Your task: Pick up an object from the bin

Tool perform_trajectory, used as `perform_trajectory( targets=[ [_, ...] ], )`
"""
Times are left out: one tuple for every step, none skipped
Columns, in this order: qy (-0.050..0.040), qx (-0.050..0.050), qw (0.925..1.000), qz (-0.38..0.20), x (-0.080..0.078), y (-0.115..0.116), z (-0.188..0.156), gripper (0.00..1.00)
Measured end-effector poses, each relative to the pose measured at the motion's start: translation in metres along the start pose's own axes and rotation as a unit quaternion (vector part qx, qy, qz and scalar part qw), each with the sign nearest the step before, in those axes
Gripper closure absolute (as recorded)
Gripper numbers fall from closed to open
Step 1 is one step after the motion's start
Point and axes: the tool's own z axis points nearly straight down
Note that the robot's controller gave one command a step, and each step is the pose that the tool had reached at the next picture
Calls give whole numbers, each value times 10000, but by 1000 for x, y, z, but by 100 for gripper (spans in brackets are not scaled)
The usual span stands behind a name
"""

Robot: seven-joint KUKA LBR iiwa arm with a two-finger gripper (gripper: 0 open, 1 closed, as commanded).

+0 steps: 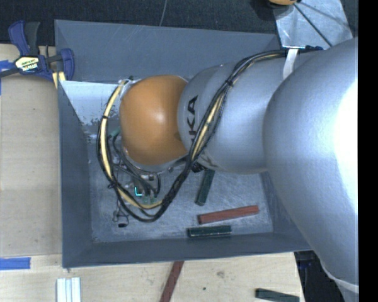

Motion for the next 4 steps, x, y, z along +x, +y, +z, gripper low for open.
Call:
perform_trajectory(
  targets=[
    [-22, -11, 10000, 6, -1, 0, -3, 0],
    [-32, -15, 10000, -15, -2, 0, -4, 0],
    [-56, -22, 10000, 6, 4, -23, 52, 0],
    [2, -2, 9969, -786, -31, -59, 26, 0]
  ],
)
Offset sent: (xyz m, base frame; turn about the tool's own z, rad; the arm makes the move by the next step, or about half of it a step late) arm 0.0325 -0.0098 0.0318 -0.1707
